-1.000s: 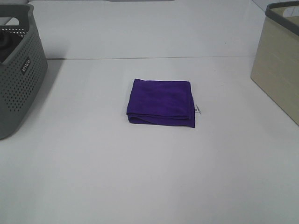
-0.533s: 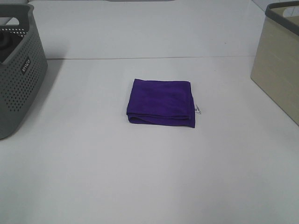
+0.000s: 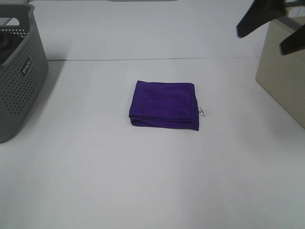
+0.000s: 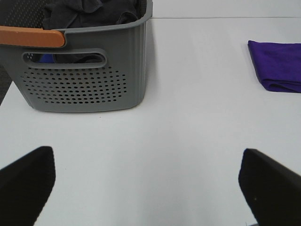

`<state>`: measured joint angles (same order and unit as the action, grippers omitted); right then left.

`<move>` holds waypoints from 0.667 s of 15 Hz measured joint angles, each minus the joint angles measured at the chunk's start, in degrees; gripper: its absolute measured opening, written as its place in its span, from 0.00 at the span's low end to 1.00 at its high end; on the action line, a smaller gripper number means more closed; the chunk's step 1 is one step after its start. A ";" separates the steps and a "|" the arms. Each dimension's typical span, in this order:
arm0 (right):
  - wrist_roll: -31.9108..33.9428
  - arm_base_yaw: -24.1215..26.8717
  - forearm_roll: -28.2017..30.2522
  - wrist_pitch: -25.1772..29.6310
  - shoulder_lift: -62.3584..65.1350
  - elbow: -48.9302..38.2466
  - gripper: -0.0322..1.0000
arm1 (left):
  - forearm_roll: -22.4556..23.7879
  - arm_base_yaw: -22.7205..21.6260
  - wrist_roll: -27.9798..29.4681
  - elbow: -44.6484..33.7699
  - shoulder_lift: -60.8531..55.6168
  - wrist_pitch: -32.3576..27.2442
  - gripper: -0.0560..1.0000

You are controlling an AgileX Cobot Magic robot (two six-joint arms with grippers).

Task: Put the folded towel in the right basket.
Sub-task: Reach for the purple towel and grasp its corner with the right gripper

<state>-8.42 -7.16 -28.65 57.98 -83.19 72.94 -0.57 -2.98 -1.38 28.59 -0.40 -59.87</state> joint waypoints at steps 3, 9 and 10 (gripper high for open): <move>0.00 -5.56 -0.92 -3.38 -17.25 8.02 0.92 | 0.00 0.00 0.00 0.00 0.00 0.00 0.99; 0.34 -5.73 -0.92 -4.93 -41.71 24.98 0.90 | 0.00 0.00 0.00 0.00 0.00 0.00 0.99; 0.57 -5.67 -0.69 -5.90 -43.60 25.50 0.89 | 0.00 0.00 0.00 0.00 0.00 0.00 0.99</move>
<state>-7.85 -12.83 -29.34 52.08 -126.80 98.43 -0.57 -2.98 -1.38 28.59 -0.40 -59.87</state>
